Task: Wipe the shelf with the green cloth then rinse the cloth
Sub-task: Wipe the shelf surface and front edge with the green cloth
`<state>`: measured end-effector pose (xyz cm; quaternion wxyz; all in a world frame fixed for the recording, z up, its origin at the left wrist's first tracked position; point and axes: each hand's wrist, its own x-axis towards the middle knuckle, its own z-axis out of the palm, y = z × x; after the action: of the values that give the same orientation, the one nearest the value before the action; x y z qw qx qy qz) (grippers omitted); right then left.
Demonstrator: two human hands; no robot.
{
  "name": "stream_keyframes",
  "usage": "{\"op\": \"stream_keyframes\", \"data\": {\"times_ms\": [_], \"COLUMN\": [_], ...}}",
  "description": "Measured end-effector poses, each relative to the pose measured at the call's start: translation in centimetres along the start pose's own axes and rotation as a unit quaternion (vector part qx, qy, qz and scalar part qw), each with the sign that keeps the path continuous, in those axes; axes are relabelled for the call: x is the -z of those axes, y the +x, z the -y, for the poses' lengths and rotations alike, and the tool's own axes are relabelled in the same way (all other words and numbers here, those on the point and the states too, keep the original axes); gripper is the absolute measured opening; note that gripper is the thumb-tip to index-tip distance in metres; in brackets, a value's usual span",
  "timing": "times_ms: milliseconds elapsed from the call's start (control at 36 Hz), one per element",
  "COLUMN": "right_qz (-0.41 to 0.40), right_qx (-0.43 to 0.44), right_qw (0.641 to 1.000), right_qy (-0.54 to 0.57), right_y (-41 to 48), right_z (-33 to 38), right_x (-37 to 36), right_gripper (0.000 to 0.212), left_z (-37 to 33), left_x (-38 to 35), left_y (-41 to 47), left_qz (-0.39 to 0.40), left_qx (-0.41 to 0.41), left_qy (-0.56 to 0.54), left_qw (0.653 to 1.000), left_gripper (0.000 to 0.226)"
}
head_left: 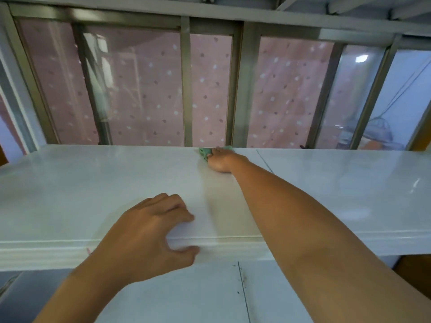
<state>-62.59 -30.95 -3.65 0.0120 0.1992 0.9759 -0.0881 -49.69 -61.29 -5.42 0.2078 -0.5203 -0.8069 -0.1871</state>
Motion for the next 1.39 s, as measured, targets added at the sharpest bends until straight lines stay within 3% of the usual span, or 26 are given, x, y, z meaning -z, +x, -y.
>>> {"op": "stream_keyframes", "data": {"times_ms": [222,333,444,583,667,778,917,1056,1139,1333,1389], "right_qz": [-0.028,-0.035,-0.038,-0.041,-0.043,-0.037,-0.033,-0.011,0.000,-0.012,-0.012], "right_qx": [-0.030,-0.048,-0.063,-0.068,-0.078,-0.083,-0.066,-0.045,-0.037,-0.050,-0.043], "right_qw": [0.999,0.998,0.997,0.996,0.995,0.995,0.997,0.999,0.999,0.999,0.999], "right_qy": [0.007,0.015,0.030,0.040,0.048,0.040,0.026,0.007,-0.003,0.004,0.008], "right_y": [-1.2,-0.4,0.7,1.1,0.3,-1.7,-2.9,-3.4,-2.9,-3.5,-2.9], "right_z": [-9.0,-12.3,-14.8,-17.7,-19.0,-19.1,-18.9,-20.4,-21.8,-25.8,-27.2], "right_x": [1.1,1.1,0.9,1.0,1.1,1.6,2.0,2.6,2.8,3.4,3.2], "right_gripper": [0.070,0.085,0.094,0.110,0.118,0.090,0.083,0.092,0.107,0.105,0.114], "left_z": [-0.4,-2.0,-4.2,-8.3,-11.1,-15.4,-19.8,-20.4,-21.1,-21.5,-21.5], "left_x": [-0.6,-0.2,-0.6,-2.1,-3.3,-5.5,-9.0,-10.1,-9.3,-9.0,-9.0], "left_y": [-0.4,0.1,1.2,3.1,5.1,8.5,11.5,11.9,12.2,11.5,11.5], "left_qz": [-0.016,-0.001,0.032,0.036,0.008,0.008,0.039,0.016,0.061,0.062,0.064], "left_qx": [0.050,0.075,0.090,0.072,0.041,-0.007,-0.029,0.008,0.052,0.109,0.115], "left_qy": [0.007,0.047,0.107,0.073,0.072,0.055,0.055,0.032,0.016,-0.039,-0.038], "left_qw": [0.999,0.996,0.990,0.994,0.997,0.998,0.997,0.999,0.997,0.991,0.991], "left_gripper": [0.050,0.050,0.071,0.091,0.087,0.090,0.068,0.061,0.067,0.071,0.072]}}
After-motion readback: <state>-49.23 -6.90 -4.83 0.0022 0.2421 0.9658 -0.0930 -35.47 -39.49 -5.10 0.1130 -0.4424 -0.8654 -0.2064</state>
